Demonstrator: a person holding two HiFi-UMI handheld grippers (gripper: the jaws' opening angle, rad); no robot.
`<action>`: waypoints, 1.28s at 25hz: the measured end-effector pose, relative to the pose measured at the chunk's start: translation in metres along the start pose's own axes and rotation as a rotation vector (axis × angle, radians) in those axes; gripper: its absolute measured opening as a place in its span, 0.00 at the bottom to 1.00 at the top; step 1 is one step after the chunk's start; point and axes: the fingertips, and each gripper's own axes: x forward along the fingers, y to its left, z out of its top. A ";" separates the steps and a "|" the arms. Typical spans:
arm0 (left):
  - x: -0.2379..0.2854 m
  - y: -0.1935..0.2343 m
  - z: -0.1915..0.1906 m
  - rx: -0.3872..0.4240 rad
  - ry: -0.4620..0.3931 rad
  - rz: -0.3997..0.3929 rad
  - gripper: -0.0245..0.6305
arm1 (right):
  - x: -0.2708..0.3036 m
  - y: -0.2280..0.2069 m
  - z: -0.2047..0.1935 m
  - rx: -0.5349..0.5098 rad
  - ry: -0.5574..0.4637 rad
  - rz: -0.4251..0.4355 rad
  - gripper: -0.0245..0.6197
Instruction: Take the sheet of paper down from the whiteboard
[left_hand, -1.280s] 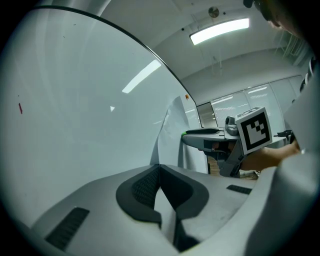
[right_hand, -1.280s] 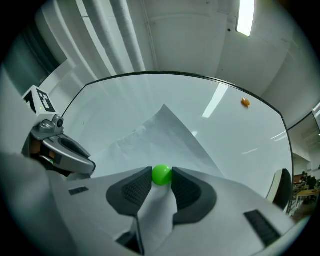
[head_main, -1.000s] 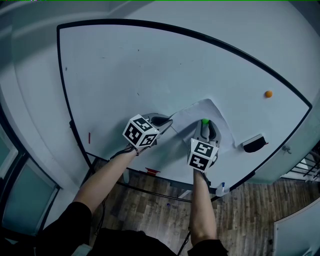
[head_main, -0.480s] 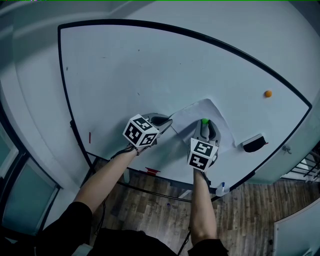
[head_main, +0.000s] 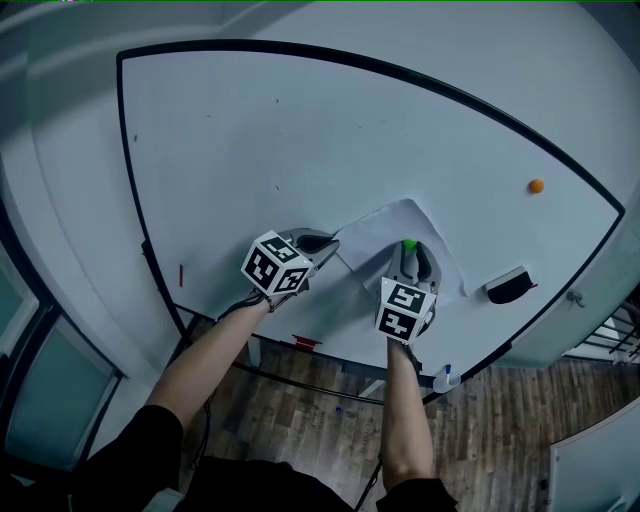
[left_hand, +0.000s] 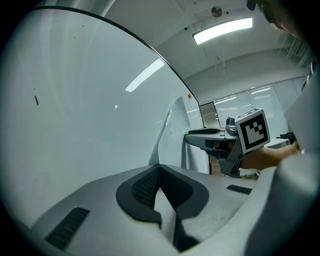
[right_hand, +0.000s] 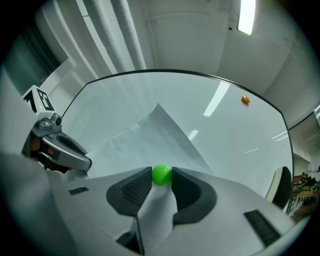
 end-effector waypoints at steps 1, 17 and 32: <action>-0.001 0.001 0.000 -0.001 0.000 0.003 0.07 | 0.000 0.000 0.000 0.000 0.001 0.000 0.24; -0.003 0.004 -0.002 -0.004 -0.003 0.012 0.07 | 0.000 -0.003 -0.002 0.003 -0.004 -0.002 0.24; -0.006 0.008 -0.005 -0.021 -0.021 0.015 0.07 | -0.001 -0.001 -0.004 -0.021 0.002 -0.001 0.24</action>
